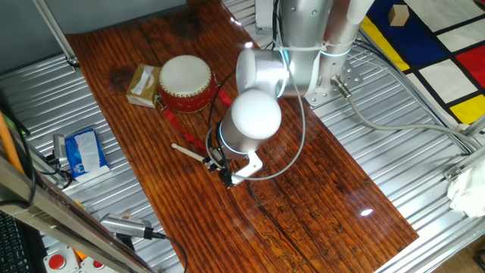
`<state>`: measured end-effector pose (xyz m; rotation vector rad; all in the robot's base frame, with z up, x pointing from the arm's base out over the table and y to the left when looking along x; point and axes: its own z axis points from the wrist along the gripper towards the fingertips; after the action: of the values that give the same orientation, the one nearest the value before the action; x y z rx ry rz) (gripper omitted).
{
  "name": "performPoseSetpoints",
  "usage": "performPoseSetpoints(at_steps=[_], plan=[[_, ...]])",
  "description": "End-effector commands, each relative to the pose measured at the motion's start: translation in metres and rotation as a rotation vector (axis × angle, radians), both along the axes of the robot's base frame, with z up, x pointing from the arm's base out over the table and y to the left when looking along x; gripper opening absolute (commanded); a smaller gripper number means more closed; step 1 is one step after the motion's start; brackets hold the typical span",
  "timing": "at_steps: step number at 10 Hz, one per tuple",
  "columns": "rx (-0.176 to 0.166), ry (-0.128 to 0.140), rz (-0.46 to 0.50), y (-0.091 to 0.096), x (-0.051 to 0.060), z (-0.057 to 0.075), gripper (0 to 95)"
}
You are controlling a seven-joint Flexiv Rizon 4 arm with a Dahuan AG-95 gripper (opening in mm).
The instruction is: Play the drum
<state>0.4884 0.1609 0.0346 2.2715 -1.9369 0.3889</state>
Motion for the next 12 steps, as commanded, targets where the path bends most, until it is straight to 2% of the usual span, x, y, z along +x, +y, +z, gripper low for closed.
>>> performPoseSetpoints(at_steps=[1,5,9,12], plan=[[0.004,0.006,0.016,-0.0001,0.0001,0.0003,19.0],[0.001,0.009,0.029,-0.0001,0.0001,0.0003,19.0],[-0.014,0.026,0.067,-0.0001,0.0001,0.0003,19.0],[-0.024,0.023,0.064,-0.0001,0.0001,0.0003,19.0]])
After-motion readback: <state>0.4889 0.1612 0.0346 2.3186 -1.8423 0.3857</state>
